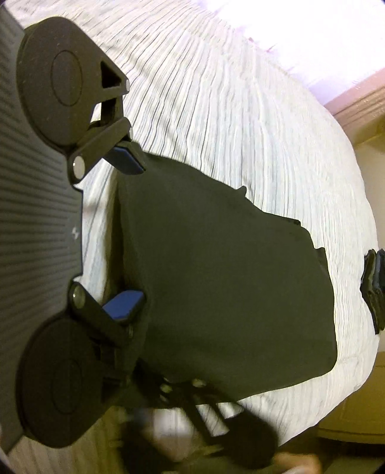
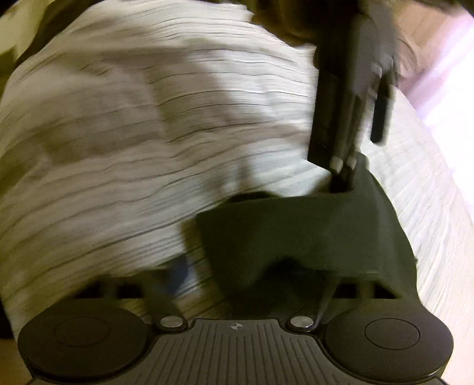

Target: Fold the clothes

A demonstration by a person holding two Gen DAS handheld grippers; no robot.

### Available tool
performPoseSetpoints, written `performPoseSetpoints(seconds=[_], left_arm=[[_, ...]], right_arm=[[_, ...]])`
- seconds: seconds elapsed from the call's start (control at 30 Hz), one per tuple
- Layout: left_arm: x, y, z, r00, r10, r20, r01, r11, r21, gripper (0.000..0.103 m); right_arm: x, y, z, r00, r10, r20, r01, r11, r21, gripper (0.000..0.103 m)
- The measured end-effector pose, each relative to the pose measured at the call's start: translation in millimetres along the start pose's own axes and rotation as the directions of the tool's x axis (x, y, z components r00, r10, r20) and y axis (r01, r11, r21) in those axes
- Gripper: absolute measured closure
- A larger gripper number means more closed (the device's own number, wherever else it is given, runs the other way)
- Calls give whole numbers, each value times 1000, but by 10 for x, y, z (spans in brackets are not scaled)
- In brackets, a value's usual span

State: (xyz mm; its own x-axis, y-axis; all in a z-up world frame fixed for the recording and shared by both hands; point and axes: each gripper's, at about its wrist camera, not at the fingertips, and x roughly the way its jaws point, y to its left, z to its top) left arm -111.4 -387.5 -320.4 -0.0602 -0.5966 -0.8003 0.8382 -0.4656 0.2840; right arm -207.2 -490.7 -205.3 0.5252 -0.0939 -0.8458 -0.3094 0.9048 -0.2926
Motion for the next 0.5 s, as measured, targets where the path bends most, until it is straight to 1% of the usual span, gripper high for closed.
performPoseSetpoints(seconds=[0.03,0.1,0.13,0.2,0.23,0.27,0.3,0.33,0.4,0.5], left_arm=[[-68,-15,-48,1000,12,-1,-12,1000,27,19],[-160,-49,-135,999,53,-2,-53,994,93,18],[-162,-68,-165,997,76,-12,-74,990,123,17],[-134,-116,-208,992,121,-31,-113,976,187,17],[-99,-145,-211,991,132,-36,-121,968,220,17],[-61,-171,-205,989,143,-36,-130,959,251,17],[-19,-191,-174,988,151,-24,-139,952,274,17],[23,-211,-143,987,159,-12,-148,943,297,17],[112,-248,-72,984,176,14,-170,924,341,17],[271,-231,118,975,213,63,-220,896,386,17]], right_arm=[[-56,-137,6,1000,16,15,-17,997,71,95],[-231,-418,-14,998,31,52,-41,981,192,95],[-334,-590,-45,997,37,71,-55,961,271,95],[-543,-950,-134,994,36,107,-79,896,436,95],[-640,-1118,-201,992,28,121,-87,853,514,95],[-736,-1291,-277,991,21,134,-97,799,593,95],[-807,-1414,-340,990,13,139,-101,757,646,96],[-857,-1493,-388,990,6,140,-100,732,673,96],[-922,-1593,-441,991,-2,134,-92,718,690,96],[-931,-1618,-475,992,3,128,-90,726,682,96]])
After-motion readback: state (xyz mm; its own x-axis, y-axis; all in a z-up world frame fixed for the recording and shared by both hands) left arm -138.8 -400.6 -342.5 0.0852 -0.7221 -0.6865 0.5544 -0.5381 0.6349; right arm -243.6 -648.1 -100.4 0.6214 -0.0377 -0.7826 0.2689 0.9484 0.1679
